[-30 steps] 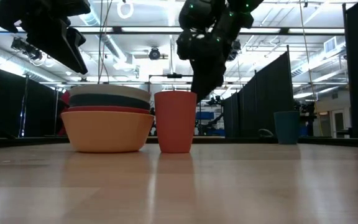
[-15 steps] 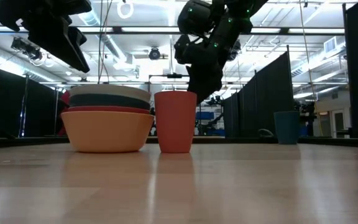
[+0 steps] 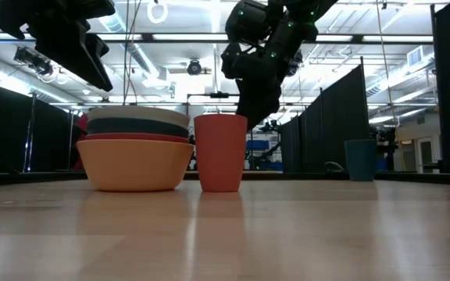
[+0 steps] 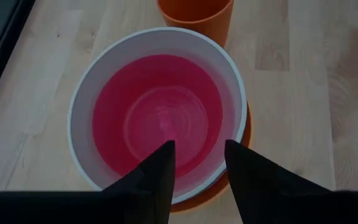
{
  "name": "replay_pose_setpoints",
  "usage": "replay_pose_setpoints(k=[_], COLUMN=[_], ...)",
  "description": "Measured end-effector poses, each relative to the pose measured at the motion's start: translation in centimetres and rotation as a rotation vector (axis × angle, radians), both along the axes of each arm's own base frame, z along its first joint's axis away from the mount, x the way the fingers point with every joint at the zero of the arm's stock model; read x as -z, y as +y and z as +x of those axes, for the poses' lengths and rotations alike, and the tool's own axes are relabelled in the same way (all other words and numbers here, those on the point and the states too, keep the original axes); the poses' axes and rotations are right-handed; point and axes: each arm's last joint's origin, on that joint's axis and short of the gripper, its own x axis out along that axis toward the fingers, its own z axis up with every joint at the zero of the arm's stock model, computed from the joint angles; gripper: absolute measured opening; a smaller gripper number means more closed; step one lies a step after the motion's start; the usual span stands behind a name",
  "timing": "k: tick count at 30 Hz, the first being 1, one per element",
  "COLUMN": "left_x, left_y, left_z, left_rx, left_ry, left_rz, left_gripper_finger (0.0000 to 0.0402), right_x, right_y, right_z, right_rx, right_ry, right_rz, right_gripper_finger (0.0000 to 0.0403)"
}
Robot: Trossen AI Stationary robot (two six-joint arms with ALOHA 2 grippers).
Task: Nest bowls inside each other
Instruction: Move the orange cup to align with the right of the stacked bowls
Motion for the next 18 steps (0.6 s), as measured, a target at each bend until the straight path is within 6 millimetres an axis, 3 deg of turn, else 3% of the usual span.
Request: replay_pose_setpoints(k=[8,18], left_x=[0.0,0.0], left_y=[0.0,0.0], left_z=[0.0,0.0], left_rx=[0.000,0.000], left_ry=[0.000,0.000], left_rz=[0.000,0.000], left_gripper_finger=[0.0128,0.0128], right_x=[-1.9,-2.3], right_y=[0.2,1.2], right_z=[0.3,0.4], right_rx=[-0.006,-0.018], right_ry=[-0.013,0.008], right_rz=[0.049,0.060], right_gripper_finger=[0.0240,0.0240])
